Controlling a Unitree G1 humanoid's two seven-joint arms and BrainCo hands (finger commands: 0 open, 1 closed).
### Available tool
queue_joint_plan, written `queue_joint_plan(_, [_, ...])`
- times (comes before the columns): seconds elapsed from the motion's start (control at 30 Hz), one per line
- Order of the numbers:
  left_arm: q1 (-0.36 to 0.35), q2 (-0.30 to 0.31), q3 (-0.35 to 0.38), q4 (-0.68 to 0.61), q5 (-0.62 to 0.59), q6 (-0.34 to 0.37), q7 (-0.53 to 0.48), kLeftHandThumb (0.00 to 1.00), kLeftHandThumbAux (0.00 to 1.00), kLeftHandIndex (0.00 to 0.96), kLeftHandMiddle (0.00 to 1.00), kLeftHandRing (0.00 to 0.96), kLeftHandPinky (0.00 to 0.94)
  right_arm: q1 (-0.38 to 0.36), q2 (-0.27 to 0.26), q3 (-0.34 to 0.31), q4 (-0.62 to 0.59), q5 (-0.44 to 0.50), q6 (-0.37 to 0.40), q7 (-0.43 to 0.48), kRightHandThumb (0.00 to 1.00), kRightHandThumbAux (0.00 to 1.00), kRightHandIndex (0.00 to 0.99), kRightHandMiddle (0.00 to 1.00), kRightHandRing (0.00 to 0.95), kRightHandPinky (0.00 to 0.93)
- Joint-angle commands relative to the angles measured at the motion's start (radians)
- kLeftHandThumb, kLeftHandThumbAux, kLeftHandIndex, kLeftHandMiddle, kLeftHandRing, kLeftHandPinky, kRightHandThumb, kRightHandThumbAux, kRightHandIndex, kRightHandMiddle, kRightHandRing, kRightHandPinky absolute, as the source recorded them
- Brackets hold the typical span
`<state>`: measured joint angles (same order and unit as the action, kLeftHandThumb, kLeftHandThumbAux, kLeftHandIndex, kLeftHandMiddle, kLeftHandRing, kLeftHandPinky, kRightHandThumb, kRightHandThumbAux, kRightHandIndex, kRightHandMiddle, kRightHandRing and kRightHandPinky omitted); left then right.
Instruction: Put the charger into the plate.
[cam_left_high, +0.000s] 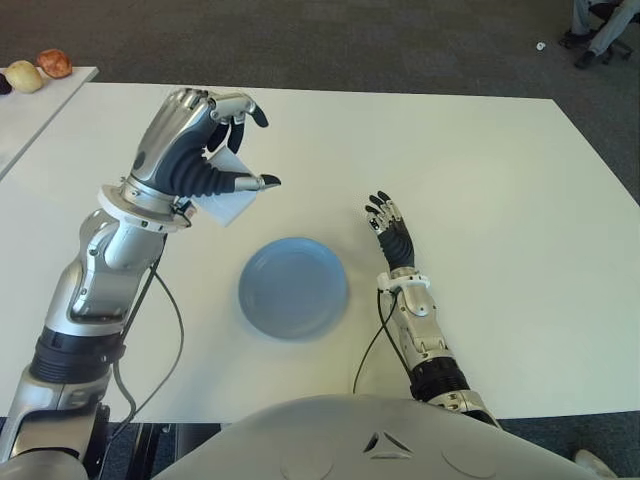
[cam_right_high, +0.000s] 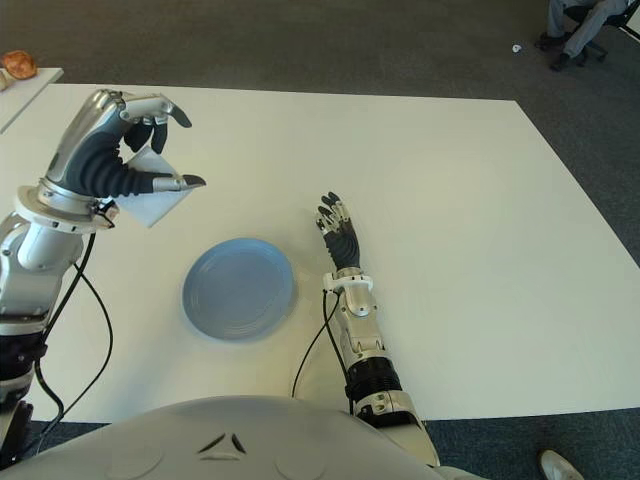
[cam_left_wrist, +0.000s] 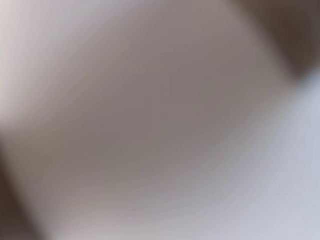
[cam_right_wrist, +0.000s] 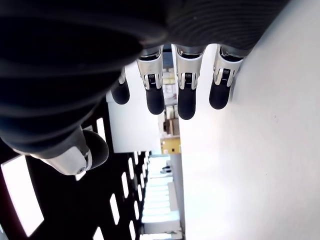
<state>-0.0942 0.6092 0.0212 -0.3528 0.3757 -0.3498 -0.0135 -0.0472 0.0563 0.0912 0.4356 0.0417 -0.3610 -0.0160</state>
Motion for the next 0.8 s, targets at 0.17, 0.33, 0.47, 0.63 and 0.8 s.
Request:
queue_joint_plan(0.17, [0.006,-0.034,-0.021,0.012,-0.026,-0.075,-0.052,0.752,0.696,0.443,0.862,0.865,0.832,-0.016,0.056,-0.004,0.015,0.013,-0.008,-0.004,0.000,0.524,0.035,0.140,0.131,0.135])
queue_joint_plan(0.33, [0.006,-0.050,-0.065,-0.010,-0.005,-0.098,-0.092,0.753,0.696,0.443,0.863,0.864,0.834,-0.017,0.059,-0.001,0.013,0.005,-0.011,-0.014,0.000,0.519,0.041,0.139,0.129,0.127])
queue_joint_plan(0.47, [0.013,-0.076,-0.143,-0.007,0.068,-0.098,-0.117,0.754,0.696,0.443,0.866,0.865,0.834,-0.018,0.059,0.003,0.016,0.002,-0.008,-0.020,0.000,0.511,0.042,0.139,0.128,0.122])
queue_joint_plan(0.63, [0.012,-0.115,-0.211,0.061,0.150,-0.119,-0.097,0.754,0.696,0.443,0.869,0.865,0.840,-0.022,0.057,0.002,0.030,0.009,-0.005,-0.014,0.000,0.509,0.043,0.143,0.130,0.130])
queue_joint_plan(0.8, [-0.009,-0.142,-0.243,0.140,0.202,-0.132,-0.079,0.753,0.696,0.443,0.872,0.866,0.854,-0.026,0.057,0.000,0.041,0.015,-0.005,-0.008,0.000,0.517,0.043,0.145,0.134,0.139])
